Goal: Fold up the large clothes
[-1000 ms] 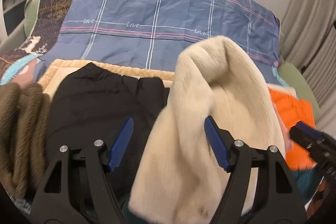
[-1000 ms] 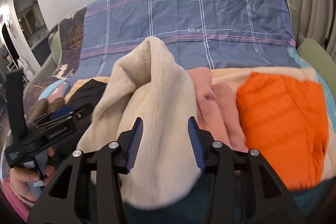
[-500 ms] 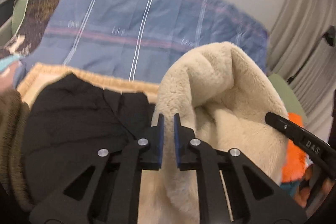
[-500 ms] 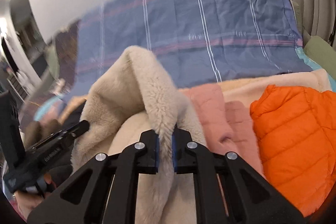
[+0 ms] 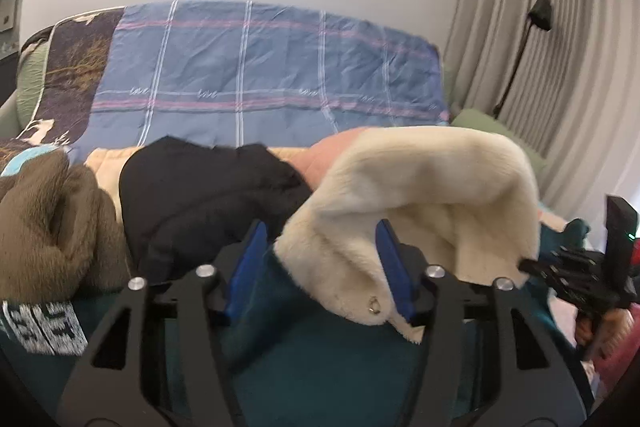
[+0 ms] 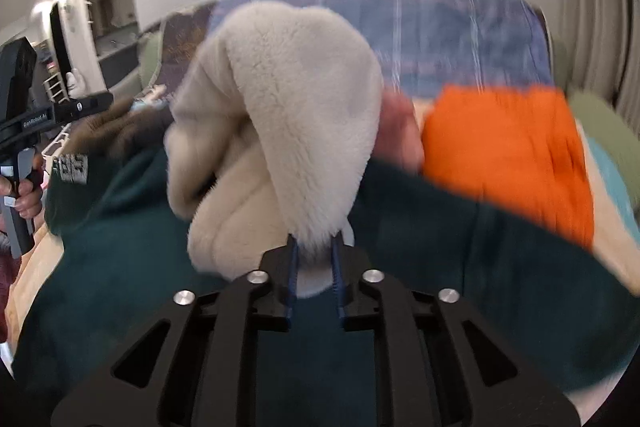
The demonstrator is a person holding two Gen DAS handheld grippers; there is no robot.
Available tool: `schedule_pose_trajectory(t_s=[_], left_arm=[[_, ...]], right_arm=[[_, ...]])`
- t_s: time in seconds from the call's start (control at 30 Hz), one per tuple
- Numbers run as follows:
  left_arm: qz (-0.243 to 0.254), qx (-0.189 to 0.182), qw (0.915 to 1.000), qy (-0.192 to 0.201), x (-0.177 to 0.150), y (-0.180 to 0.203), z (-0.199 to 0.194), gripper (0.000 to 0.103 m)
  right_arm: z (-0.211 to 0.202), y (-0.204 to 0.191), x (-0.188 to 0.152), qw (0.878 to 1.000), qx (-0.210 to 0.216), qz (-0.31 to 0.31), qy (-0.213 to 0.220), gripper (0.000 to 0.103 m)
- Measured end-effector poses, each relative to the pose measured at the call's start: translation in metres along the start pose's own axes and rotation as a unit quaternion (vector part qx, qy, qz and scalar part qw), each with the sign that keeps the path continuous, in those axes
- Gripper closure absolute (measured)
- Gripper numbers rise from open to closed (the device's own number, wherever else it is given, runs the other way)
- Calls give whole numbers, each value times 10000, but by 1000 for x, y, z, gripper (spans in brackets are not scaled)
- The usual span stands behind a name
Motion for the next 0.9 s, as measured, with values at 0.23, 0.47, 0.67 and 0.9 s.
schedule_pose_trajectory(t_s=[0.23,0.47,0.67,0.9], left_arm=[[186,-210,9995,126,15,25,27,24],[868,-134,9961,-92,32,72,90,38],[781,-460,9958,-154,35,71,59,93],[1154,-787,9901,127,-35,54,-73,74]], right_arm=[[-28,12,34,9975,-266,162,629,33],[16,-4,72,9981,-149,-157,573,57],[-19,-25,78,9928,561,-214,1038,93],[-73,-69,-19,9813,1253,-1414,367,79]])
Point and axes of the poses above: each gripper's, at about its wrist camera, not at the fingertips, and z roughly the way its jaws point, y to its right, x to its top, the point moved 3 cm from there along z, roughly the way its jaws point, and after that the axes turned 5 degrees about y, right-handed, at the moved point
